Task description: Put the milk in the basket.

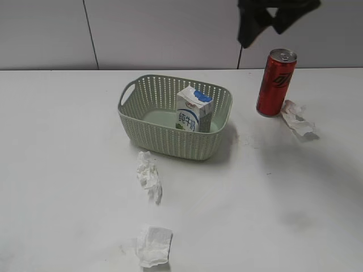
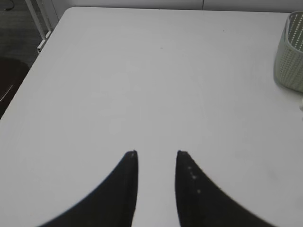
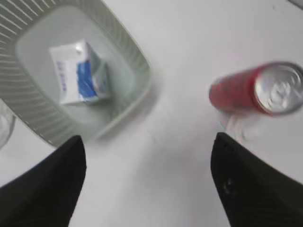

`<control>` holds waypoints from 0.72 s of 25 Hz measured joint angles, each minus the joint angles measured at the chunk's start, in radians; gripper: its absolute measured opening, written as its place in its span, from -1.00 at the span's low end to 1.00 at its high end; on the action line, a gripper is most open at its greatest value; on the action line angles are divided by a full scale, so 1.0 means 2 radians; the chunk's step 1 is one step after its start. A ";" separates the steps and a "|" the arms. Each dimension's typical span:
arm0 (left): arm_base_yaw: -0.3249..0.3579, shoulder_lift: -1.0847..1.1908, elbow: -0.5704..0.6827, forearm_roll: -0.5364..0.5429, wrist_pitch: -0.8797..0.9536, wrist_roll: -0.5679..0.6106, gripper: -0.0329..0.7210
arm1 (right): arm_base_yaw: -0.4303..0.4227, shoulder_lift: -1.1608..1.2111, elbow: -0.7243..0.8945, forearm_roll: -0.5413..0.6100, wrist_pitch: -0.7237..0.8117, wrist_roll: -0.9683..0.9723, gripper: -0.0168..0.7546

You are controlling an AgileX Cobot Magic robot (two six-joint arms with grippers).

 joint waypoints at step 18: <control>0.000 0.000 0.000 0.000 0.000 0.000 -0.33 | -0.089 -0.295 0.390 0.011 -0.060 0.077 0.64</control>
